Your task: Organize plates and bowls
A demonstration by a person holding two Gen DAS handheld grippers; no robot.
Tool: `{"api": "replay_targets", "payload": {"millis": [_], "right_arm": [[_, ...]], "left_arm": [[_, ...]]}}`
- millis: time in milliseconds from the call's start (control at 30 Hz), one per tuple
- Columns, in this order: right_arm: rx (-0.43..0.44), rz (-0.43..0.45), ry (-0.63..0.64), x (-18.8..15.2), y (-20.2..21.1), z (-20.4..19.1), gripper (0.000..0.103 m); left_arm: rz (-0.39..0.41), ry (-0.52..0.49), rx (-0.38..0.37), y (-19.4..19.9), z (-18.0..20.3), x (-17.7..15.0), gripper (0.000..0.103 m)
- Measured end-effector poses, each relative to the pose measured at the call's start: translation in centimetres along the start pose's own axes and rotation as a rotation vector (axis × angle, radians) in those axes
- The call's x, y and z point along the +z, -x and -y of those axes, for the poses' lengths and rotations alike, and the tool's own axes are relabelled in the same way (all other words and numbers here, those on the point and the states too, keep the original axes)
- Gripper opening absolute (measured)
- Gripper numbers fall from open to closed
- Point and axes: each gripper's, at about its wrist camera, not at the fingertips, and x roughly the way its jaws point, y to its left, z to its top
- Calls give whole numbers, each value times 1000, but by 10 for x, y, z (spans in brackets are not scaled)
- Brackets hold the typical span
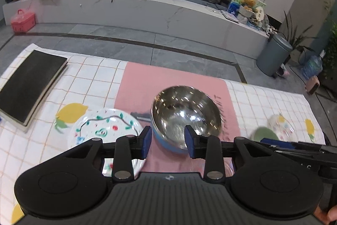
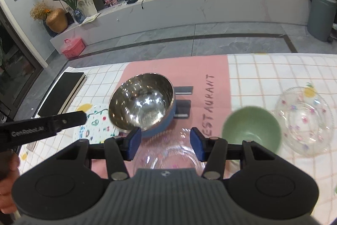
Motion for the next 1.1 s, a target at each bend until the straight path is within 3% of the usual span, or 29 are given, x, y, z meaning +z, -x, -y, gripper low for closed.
{"api": "replay_targets", "payload": {"millis": [167, 433, 600, 800, 867, 1100], "right_arm": [[-56, -52, -33, 17, -42, 2, 52], [-47, -98, -103, 27, -75, 9, 51], [-15, -115, -143, 27, -84, 10, 38], [13, -135, -180, 25, -91, 13, 22], [25, -136, -191, 25, -93, 14, 18], [22, -121, -180, 26, -82, 10, 16]], "left_arm": [[-32, 57, 41, -35, -14, 6, 48], [-85, 123, 52, -68, -22, 4, 50], [-116, 163, 49, -77, -22, 6, 30], [-125, 173, 32, -81, -22, 6, 16], [-127, 167, 35, -81, -19, 7, 13], [-110, 141, 55, -72, -11, 10, 11]]}}
